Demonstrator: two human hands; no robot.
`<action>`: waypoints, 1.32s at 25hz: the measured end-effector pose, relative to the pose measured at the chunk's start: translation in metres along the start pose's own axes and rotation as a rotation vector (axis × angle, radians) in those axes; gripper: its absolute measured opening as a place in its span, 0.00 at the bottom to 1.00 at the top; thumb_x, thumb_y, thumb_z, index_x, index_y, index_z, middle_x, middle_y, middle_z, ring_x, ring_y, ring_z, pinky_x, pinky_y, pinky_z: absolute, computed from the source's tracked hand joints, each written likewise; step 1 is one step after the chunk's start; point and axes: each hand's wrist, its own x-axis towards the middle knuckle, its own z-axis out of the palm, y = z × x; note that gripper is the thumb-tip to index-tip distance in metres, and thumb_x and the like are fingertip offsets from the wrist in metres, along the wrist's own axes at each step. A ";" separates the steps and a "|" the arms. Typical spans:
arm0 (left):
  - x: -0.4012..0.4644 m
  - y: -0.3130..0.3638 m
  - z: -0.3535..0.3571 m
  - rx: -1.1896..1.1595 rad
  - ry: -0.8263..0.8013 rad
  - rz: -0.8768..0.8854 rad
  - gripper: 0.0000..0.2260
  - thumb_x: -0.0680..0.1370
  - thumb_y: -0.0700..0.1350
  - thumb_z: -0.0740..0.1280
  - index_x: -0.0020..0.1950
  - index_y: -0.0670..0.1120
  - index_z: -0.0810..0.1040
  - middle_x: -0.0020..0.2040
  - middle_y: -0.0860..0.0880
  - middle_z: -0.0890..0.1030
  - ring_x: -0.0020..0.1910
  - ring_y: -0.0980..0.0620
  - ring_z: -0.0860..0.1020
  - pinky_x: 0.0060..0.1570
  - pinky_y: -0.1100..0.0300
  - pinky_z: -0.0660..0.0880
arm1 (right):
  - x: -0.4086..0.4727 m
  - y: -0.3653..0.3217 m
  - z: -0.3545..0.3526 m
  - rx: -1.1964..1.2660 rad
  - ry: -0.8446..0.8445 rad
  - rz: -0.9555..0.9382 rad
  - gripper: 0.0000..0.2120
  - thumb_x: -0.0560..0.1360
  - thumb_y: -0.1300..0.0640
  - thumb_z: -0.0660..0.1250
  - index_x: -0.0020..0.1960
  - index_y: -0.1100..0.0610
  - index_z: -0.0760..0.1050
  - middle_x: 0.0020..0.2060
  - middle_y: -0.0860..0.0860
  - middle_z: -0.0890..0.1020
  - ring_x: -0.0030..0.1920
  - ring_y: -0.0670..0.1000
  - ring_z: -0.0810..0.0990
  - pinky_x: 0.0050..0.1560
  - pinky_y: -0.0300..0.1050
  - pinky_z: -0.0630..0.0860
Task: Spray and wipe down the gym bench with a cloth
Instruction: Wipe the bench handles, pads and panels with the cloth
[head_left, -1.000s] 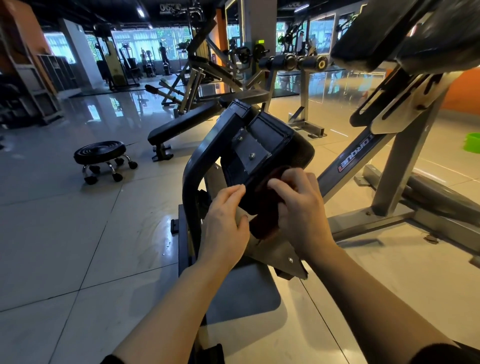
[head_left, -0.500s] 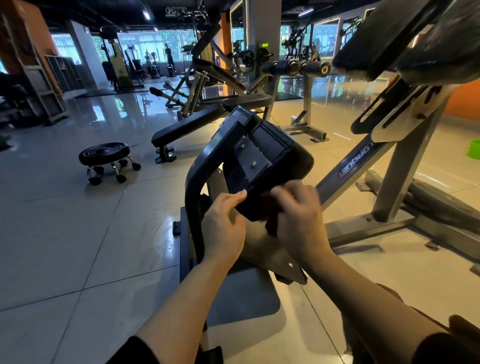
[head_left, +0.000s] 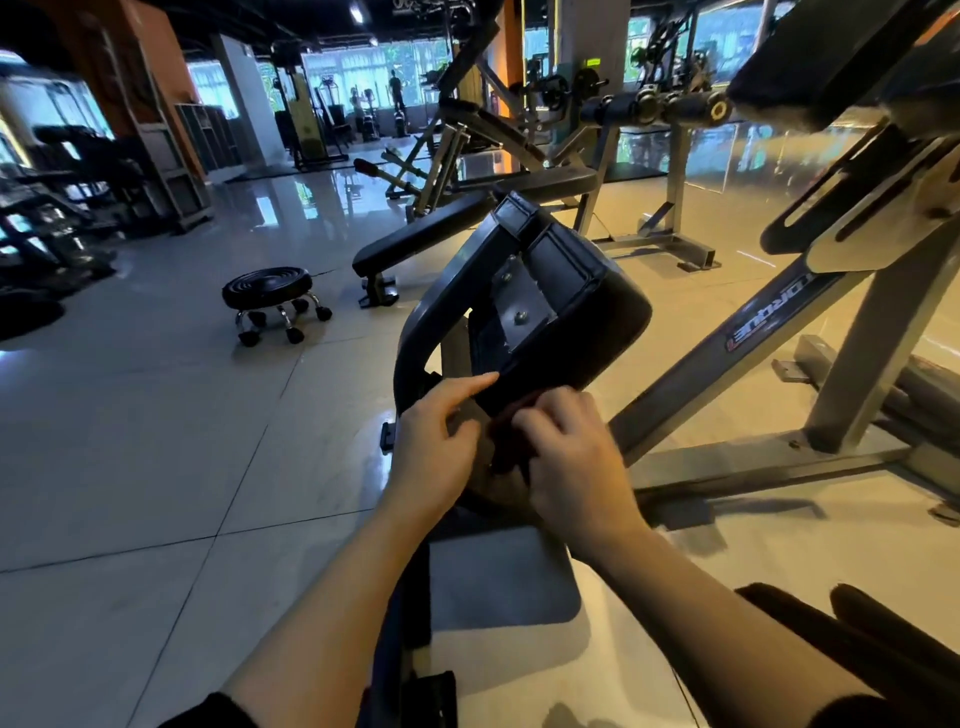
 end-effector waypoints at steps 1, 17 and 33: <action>0.000 -0.001 -0.003 0.030 -0.005 0.002 0.21 0.78 0.32 0.62 0.65 0.52 0.75 0.58 0.57 0.77 0.59 0.61 0.75 0.58 0.63 0.75 | -0.006 -0.002 0.004 -0.008 -0.069 -0.061 0.10 0.68 0.60 0.66 0.50 0.57 0.77 0.50 0.53 0.75 0.50 0.51 0.70 0.42 0.41 0.74; -0.027 -0.004 0.008 0.096 0.076 -0.079 0.26 0.78 0.33 0.64 0.73 0.53 0.66 0.64 0.57 0.72 0.62 0.65 0.72 0.59 0.66 0.74 | 0.018 0.019 -0.007 0.144 -0.060 -0.366 0.09 0.70 0.62 0.70 0.50 0.60 0.80 0.52 0.56 0.76 0.53 0.54 0.72 0.50 0.46 0.77; -0.018 0.045 0.056 0.319 0.375 0.142 0.26 0.75 0.31 0.66 0.69 0.50 0.70 0.66 0.53 0.71 0.67 0.57 0.69 0.64 0.70 0.68 | 0.038 0.057 -0.047 0.096 0.273 -0.190 0.11 0.74 0.61 0.63 0.53 0.63 0.79 0.55 0.57 0.70 0.56 0.58 0.69 0.52 0.50 0.74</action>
